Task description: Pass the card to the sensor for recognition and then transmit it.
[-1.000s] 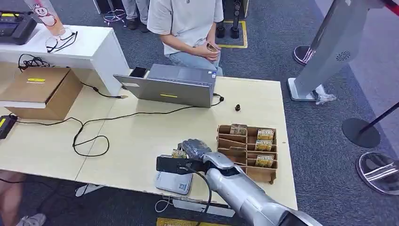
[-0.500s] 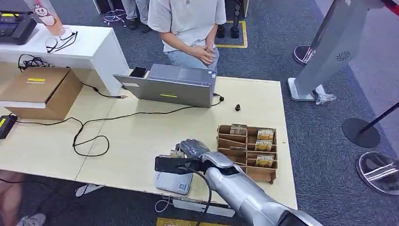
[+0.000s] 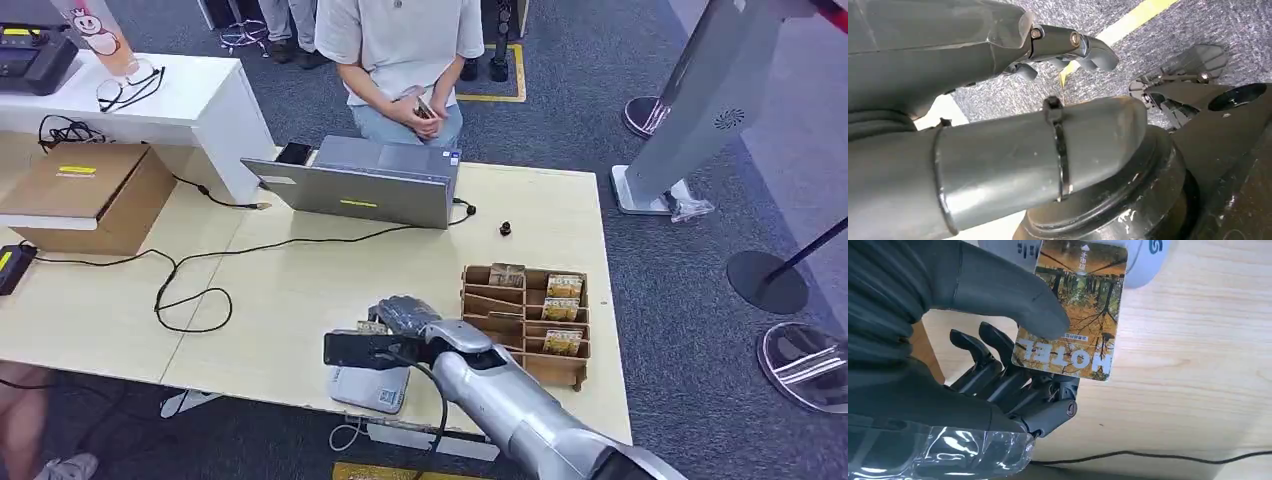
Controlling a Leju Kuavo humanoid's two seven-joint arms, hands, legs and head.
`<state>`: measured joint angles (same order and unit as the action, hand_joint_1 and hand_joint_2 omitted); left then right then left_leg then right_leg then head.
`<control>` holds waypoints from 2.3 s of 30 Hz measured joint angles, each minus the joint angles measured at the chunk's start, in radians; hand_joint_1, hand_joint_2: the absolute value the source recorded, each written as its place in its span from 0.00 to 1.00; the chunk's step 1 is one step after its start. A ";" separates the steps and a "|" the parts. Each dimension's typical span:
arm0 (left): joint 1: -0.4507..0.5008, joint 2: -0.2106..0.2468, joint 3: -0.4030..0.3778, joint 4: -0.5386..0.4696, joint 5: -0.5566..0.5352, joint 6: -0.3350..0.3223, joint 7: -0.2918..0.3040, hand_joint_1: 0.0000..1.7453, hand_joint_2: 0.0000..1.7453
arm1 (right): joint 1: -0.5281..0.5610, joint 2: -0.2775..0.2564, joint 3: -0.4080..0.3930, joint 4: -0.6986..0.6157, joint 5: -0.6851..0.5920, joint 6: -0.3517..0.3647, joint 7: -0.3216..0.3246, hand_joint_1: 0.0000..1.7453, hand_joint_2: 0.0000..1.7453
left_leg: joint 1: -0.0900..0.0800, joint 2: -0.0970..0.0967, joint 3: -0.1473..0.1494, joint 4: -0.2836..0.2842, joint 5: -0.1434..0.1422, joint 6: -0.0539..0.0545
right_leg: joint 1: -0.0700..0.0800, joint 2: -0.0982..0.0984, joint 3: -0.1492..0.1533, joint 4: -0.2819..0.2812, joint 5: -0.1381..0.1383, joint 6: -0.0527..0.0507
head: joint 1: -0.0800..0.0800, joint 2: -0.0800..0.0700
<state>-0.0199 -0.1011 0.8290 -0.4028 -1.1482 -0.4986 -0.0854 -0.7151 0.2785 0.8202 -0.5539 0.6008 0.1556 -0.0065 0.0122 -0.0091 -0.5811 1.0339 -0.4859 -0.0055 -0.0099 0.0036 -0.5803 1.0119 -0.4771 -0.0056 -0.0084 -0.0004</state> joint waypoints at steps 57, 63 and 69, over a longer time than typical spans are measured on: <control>0.018 0.015 -0.210 -0.039 0.199 0.012 0.063 0.00 0.00 | 0.009 0.000 0.039 0.002 0.066 0.114 0.071 1.00 1.00 | 0.000 0.000 0.000 0.000 0.000 0.000 | 0.000 0.000 0.000 0.000 0.000 0.000 | 0.000 0.000; 0.019 0.016 -0.222 -0.039 0.215 0.012 0.066 0.00 0.00 | 0.012 0.000 0.052 0.002 0.063 0.114 0.071 1.00 1.00 | 0.000 0.000 0.000 0.000 0.000 0.000 | 0.000 0.000 0.000 0.000 0.000 0.000 | 0.000 0.000; 0.019 0.018 -0.231 -0.042 0.219 0.012 0.067 0.00 0.00 | 0.014 0.000 0.053 0.002 0.062 0.105 0.071 1.00 1.00 | 0.000 0.000 0.000 0.000 0.000 0.000 | 0.000 0.000 0.000 0.000 0.000 0.000 | 0.000 0.000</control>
<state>-0.0008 -0.0832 0.5981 -0.4448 -0.9289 -0.4864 -0.0187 -0.7010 0.2785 0.8728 -0.5524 0.6626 0.2609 0.0641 0.0122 -0.0090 -0.5809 1.0339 -0.4859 -0.0055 -0.0099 0.0036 -0.5801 1.0119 -0.4770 -0.0057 -0.0084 -0.0004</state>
